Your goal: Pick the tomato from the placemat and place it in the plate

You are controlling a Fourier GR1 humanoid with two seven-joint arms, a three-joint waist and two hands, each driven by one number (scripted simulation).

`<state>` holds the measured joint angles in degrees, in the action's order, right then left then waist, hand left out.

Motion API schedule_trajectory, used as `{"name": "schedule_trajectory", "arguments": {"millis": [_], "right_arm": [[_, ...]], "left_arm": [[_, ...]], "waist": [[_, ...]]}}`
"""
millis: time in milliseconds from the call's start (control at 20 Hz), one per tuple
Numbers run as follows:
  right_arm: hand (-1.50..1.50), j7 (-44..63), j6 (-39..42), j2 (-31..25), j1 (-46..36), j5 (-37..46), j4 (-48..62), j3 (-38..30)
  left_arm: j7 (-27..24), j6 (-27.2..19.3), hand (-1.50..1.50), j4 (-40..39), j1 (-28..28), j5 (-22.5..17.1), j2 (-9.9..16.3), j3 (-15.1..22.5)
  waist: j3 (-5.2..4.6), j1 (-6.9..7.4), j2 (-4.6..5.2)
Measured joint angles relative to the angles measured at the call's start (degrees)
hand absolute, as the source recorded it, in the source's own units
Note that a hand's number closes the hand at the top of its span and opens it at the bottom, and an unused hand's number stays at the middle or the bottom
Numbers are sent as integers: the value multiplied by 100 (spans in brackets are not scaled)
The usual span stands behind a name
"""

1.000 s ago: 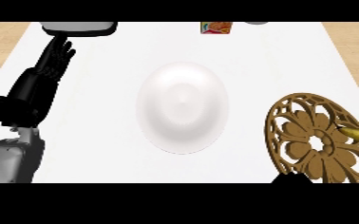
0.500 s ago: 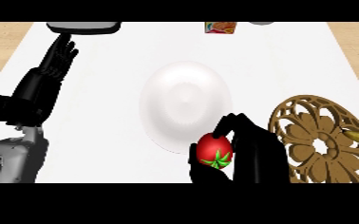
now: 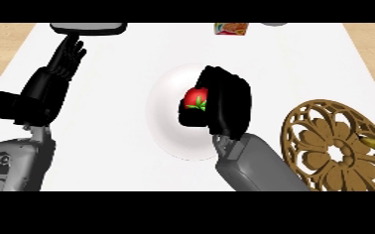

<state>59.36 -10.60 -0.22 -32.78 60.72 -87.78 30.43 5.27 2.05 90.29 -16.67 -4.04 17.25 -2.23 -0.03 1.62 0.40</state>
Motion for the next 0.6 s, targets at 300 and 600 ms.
{"name": "schedule_trajectory", "arguments": {"millis": [300, 600], "right_arm": [[150, -207, -812, 1, -863, -719, 1856, -23], [-150, -543, -1864, 5, -1239, -1678, 3060, -139]], "left_arm": [[203, 43, 0, 104, -116, -8, -1, -6], [145, 69, 0, 95, -141, 16, -68, 15]], "waist": [[3, 54, 7], [6, 118, 30]]}}
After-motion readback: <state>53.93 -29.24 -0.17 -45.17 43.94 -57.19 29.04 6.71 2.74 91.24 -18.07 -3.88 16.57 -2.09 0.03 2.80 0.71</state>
